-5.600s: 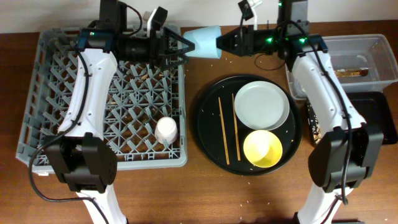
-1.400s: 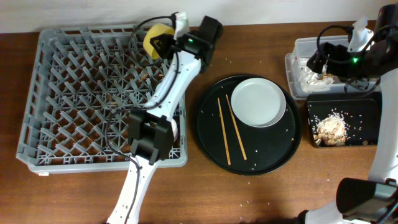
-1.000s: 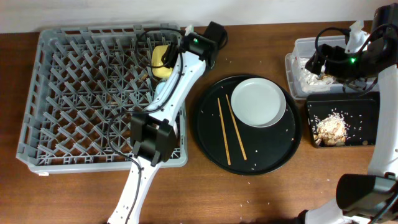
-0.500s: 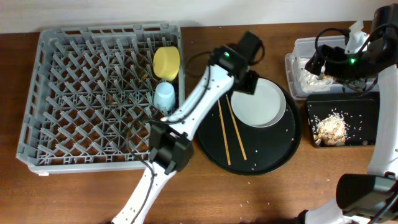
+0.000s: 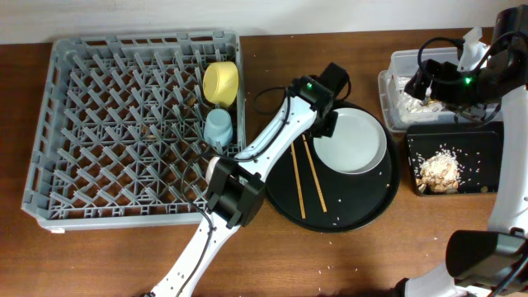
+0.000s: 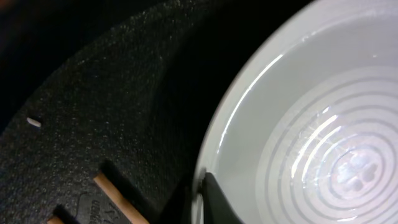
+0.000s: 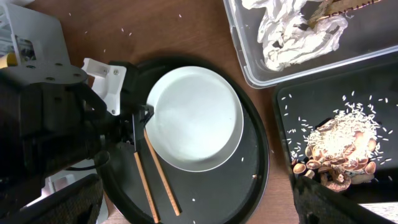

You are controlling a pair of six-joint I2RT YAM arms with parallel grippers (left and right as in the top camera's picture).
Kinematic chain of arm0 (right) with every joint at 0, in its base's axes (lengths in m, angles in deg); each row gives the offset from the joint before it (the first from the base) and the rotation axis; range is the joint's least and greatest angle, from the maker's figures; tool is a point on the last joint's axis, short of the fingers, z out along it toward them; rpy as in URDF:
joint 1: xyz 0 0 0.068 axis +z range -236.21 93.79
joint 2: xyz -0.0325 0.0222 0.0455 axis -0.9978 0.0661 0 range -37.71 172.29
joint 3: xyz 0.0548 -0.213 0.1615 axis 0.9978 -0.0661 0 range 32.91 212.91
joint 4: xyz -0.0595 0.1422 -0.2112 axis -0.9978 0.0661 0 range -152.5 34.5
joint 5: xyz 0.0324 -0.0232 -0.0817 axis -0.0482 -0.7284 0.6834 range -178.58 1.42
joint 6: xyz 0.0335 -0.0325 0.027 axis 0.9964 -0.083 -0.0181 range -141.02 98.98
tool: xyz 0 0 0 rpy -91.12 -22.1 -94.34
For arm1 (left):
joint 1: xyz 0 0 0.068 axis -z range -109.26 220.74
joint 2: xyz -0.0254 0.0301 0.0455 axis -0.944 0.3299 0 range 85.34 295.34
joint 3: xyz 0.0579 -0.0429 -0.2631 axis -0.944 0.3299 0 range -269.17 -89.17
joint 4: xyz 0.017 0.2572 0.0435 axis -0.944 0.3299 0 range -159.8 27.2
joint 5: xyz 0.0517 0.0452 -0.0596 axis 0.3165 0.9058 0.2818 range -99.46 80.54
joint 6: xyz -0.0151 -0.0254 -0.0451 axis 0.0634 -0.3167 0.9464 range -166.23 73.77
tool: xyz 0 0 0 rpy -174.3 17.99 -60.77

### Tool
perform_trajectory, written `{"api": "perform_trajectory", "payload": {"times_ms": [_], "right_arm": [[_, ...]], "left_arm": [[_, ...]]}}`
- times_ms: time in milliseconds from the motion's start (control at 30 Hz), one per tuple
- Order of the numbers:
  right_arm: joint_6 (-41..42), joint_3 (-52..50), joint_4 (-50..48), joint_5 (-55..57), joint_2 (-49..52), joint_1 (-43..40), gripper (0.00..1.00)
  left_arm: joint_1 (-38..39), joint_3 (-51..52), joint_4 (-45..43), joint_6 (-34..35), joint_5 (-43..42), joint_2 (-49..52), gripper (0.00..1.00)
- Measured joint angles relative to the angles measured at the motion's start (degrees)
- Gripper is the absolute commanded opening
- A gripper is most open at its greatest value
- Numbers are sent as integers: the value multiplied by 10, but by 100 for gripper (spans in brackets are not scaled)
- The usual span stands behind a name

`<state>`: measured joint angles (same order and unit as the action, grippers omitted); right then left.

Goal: Sort waste into correct bins and load items into the dishwasher rack
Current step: 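Grasp the white plate with the left gripper and stand it in the rack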

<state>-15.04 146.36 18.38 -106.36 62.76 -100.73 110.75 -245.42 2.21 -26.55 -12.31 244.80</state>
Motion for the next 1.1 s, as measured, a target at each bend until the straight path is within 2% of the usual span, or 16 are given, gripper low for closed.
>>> {"api": "perform_trajectory", "payload": {"times_ms": [100,133,300,500,533,600,700,767,933,1067,1100], "right_arm": [[0,0,0,0,0,0,98],[0,0,0,0,0,0,98],[0,0,1,0,0,0,98],[0,0,1,0,0,0,98],[0,0,2,0,0,0,98],[0,0,1,0,0,0,98],[0,0,1,0,0,0,98],[0,0,1,0,0,0,98],[0,0,1,0,0,0,99],[0,0,1,0,1,0,98],[0,0,1,0,1,0,98]], "left_arm": [[-1,-7,5,1,-6,0,1],[-2,-23,30,0,-8,1,1],[-33,-213,159,-34,21,-11,1],[-138,-226,208,-41,104,-214,1],[-164,-227,237,-41,139,-261,1],[-192,-232,246,-44,186,-288,1],[-247,-219,247,-50,299,-292,1],[-265,-199,247,-51,337,-292,0],[-303,-124,239,-51,375,-292,1],[-304,-31,180,-25,443,-291,1],[-304,-1,139,-17,473,-292,1]]}}
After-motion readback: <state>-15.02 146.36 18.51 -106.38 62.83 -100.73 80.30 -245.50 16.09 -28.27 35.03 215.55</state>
